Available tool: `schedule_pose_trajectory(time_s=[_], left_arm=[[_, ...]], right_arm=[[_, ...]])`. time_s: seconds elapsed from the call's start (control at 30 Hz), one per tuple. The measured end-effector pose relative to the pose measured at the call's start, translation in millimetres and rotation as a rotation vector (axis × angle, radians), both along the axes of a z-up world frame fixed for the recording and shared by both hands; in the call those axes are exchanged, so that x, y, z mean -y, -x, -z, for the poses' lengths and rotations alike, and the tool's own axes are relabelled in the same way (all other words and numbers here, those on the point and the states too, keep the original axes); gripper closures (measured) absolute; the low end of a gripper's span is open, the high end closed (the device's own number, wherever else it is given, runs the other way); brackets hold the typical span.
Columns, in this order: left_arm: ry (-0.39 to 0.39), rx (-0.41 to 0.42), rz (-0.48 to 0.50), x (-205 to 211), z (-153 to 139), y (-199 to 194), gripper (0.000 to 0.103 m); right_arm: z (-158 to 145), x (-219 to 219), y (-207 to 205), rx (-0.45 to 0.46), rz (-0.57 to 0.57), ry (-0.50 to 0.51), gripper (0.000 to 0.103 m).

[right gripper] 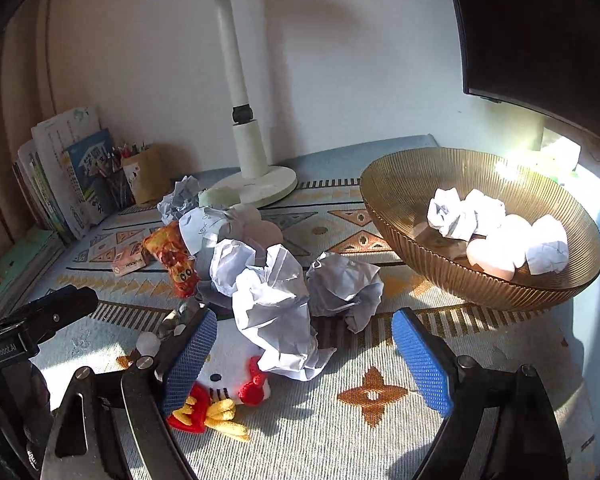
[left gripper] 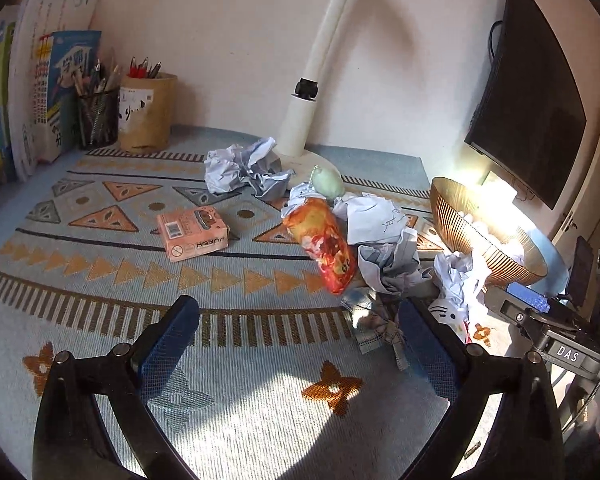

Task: Organize objects
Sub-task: 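Withdraw both tools from bowl back toward the cluttered pile, then grasp crumpled paper with right tool while left tool grasps plaid cloth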

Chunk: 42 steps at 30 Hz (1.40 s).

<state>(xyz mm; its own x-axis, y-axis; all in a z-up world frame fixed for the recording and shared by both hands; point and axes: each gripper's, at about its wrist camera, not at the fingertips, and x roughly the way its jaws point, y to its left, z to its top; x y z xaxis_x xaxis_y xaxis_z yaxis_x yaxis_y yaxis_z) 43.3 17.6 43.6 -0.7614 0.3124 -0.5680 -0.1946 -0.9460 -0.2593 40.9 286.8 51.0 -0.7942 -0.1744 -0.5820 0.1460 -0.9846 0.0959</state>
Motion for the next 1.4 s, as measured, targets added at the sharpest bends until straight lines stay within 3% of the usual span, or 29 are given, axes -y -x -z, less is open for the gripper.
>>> schedule_pose_trajectory(time_s=[0.27,0.5,0.57,0.67,0.7,0.73,0.77,0.83,0.97,1.07,1.1,1.13,1.23,1.33,1.4], left_arm=[[0.077,-0.035,0.024,-15,-2,-7,0.004],[0.056,-0.017,0.018,-11,-1,-4,0.004],[0.065,-0.005,0.020,-13,0,-2,0.004],[0.113,0.039,0.013,-20,5,6,0.003],[0.141,0.091,0.019,-26,10,15,0.003],[0.171,0.165,0.038,-32,17,27,0.005],[0.188,0.208,0.050,-38,22,35,0.019],[0.185,0.215,0.096,-47,23,41,0.029],[0.129,0.208,0.180,-63,18,45,0.029],[0.104,0.277,0.240,-75,26,52,0.030],[0.128,0.263,0.232,-78,26,51,0.030],[0.146,0.264,0.237,-80,27,49,0.038],[0.138,0.262,0.264,-80,28,45,0.070],[0.099,0.242,0.187,-62,23,40,0.071],[-0.005,0.193,0.143,-37,13,29,0.071]], right_arm=[[2,1,3,0.024,-0.003,-0.008,0.015],[8,3,14,0.092,0.000,-0.013,0.015],[10,2,19,0.116,-0.004,0.000,0.029],[14,4,28,0.159,-0.010,0.004,0.038],[15,5,30,0.163,-0.019,0.005,0.042],[16,7,30,0.167,-0.031,0.004,0.052],[17,9,30,0.171,-0.039,0.000,0.066],[16,10,27,0.154,-0.044,-0.006,0.069],[12,8,21,0.130,-0.070,0.024,0.069],[11,6,20,0.125,-0.076,0.041,0.069],[12,6,20,0.125,-0.076,0.039,0.069],[11,7,20,0.123,-0.077,0.038,0.069],[9,7,16,0.097,-0.083,0.040,0.069],[2,3,9,0.051,-0.094,0.065,0.069],[0,0,6,0.041,-0.110,0.090,0.069]])
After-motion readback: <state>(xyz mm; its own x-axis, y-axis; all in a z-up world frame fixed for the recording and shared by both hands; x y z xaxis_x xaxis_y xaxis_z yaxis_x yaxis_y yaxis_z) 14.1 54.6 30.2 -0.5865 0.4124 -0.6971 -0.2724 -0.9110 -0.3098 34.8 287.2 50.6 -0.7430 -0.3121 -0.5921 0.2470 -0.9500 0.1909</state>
